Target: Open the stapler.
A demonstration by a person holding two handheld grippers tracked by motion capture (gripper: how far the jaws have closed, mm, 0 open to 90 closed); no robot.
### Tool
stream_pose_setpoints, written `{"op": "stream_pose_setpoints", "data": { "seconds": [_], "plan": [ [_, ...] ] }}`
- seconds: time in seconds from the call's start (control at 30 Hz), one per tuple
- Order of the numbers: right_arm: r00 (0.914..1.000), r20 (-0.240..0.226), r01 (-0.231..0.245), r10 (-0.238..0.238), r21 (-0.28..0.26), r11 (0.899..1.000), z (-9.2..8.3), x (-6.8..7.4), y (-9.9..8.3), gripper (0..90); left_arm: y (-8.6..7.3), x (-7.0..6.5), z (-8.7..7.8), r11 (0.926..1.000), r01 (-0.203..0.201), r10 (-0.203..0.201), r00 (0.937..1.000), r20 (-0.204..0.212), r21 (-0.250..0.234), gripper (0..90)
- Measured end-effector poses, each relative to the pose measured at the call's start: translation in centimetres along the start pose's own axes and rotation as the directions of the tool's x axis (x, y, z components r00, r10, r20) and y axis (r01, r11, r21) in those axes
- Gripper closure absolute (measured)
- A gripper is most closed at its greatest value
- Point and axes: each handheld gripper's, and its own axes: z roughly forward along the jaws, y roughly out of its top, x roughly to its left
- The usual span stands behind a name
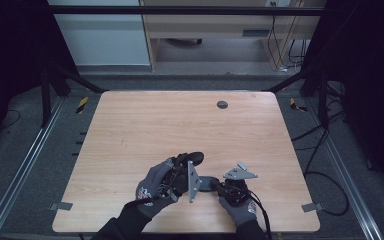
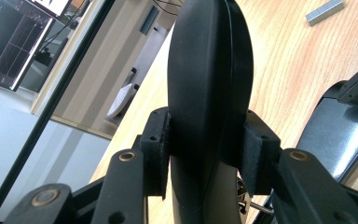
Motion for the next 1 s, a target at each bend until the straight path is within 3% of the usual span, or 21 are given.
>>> {"op": "stream_pose_setpoints", "data": {
  "seconds": [1.0],
  "plan": [
    [1.0, 0.002, -0.002, 0.002, 0.002, 1.0, 0.0, 0.0, 0.0, 90.0, -0.9, 1.6, -1.1, 0.9964, 0.079, -0.08, 0.9968, -0.007, -0.03, 59.1]
  ]
}}
